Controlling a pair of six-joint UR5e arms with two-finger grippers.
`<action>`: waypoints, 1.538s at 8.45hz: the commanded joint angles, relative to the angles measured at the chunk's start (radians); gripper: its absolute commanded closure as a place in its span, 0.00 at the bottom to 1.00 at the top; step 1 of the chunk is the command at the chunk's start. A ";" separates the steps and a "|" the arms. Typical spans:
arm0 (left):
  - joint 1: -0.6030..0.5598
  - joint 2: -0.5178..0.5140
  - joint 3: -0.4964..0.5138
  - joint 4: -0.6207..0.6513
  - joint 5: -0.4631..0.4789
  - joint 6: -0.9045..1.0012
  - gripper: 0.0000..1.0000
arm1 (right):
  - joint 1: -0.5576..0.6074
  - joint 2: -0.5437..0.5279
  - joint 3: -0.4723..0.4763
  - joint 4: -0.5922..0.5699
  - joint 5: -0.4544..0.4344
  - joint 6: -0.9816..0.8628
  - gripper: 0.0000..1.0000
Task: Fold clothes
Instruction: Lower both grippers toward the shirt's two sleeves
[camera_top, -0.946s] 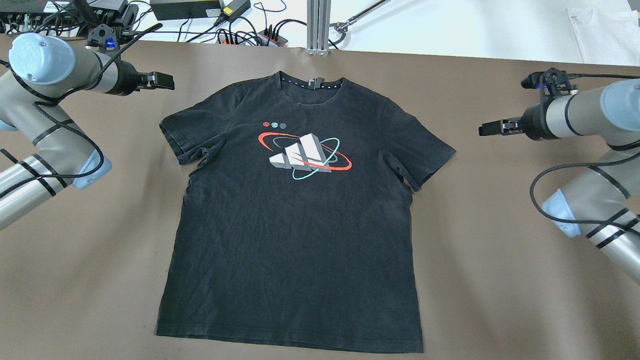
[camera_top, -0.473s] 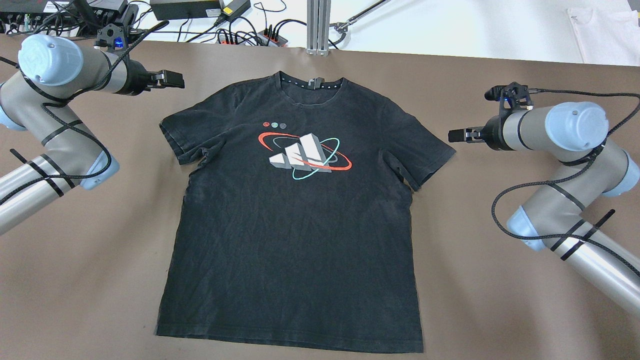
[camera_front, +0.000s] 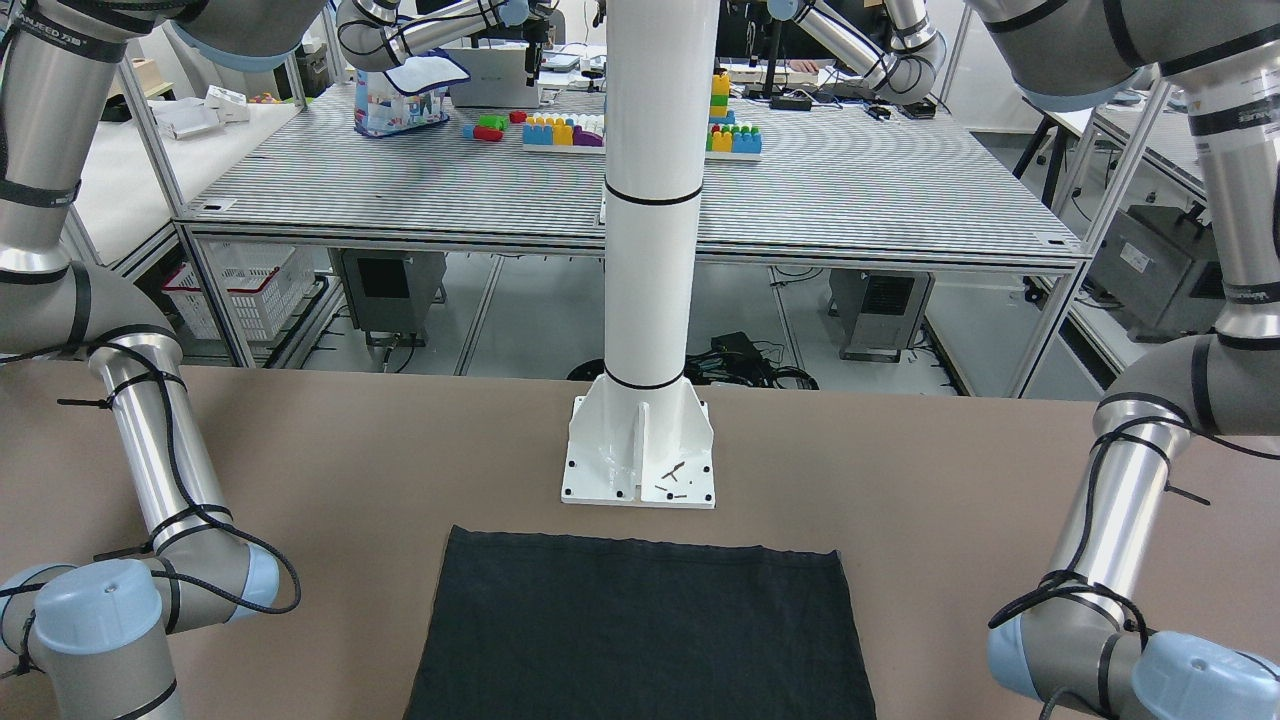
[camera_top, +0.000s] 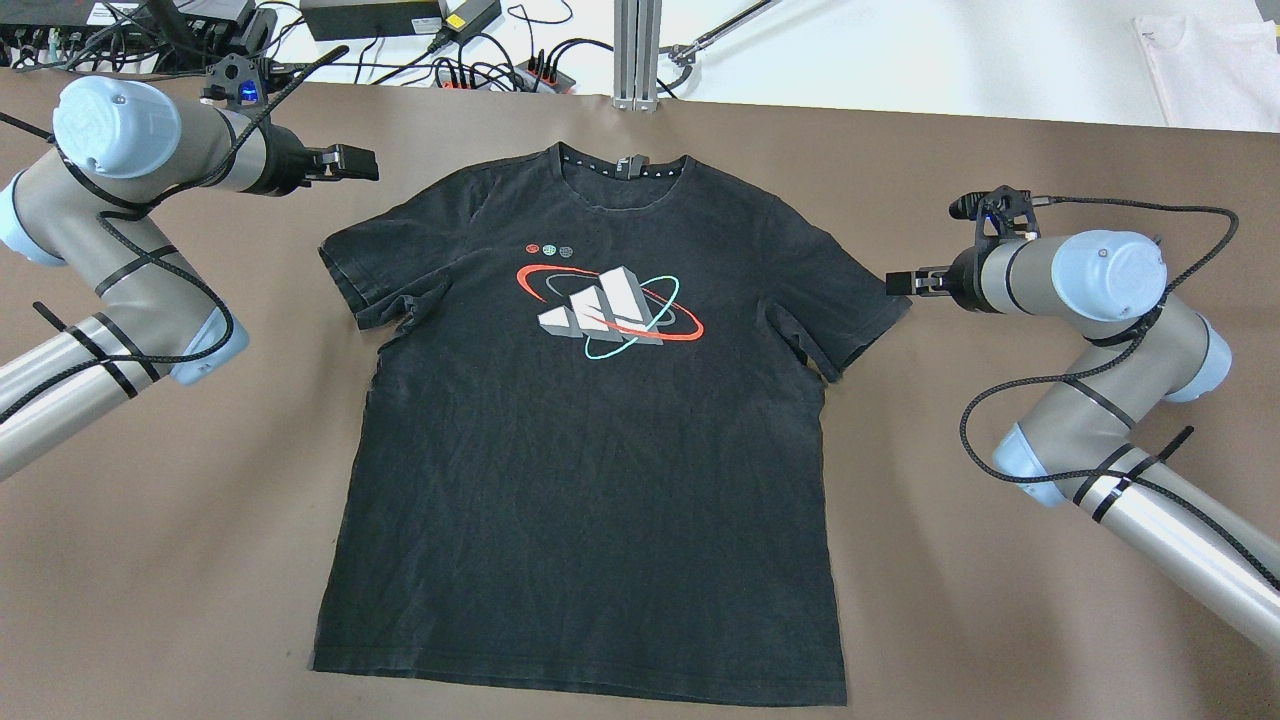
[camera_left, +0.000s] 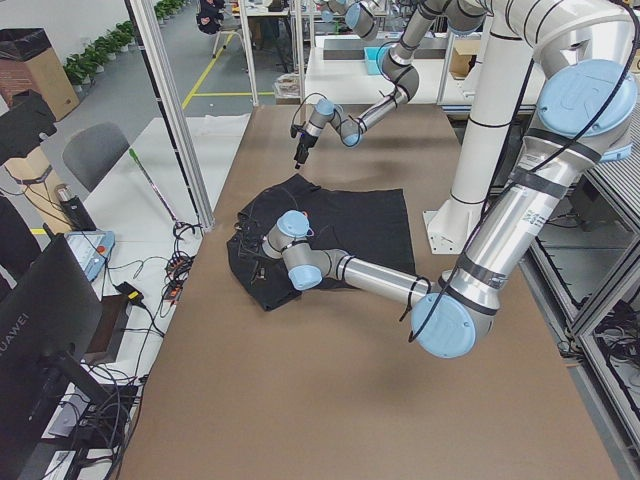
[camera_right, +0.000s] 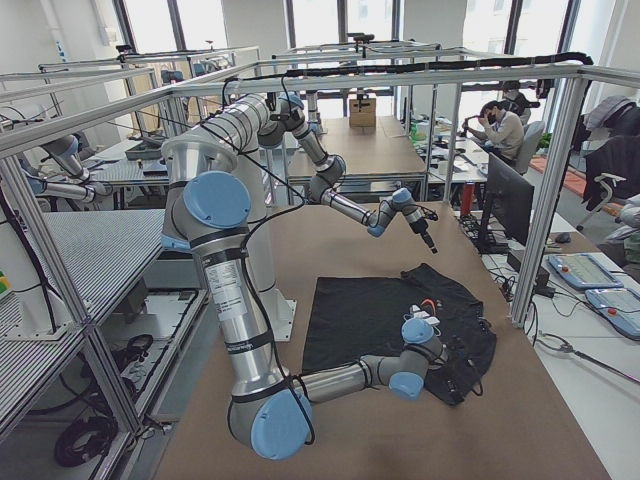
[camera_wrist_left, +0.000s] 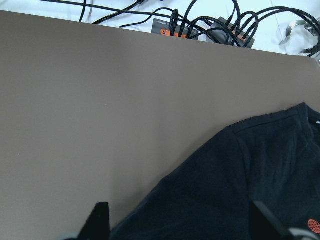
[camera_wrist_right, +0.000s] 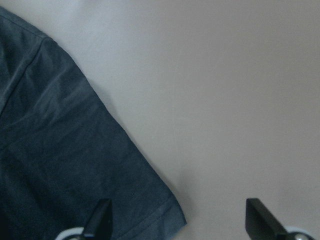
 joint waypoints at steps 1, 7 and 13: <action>0.007 -0.001 0.001 0.000 0.010 -0.001 0.00 | -0.025 0.010 -0.043 0.049 -0.017 0.001 0.06; 0.007 0.001 0.003 0.000 0.010 0.001 0.00 | -0.050 0.007 -0.046 0.046 -0.020 0.007 0.07; 0.008 -0.001 0.004 0.000 0.010 0.012 0.00 | -0.062 0.001 -0.049 0.043 -0.055 0.007 0.12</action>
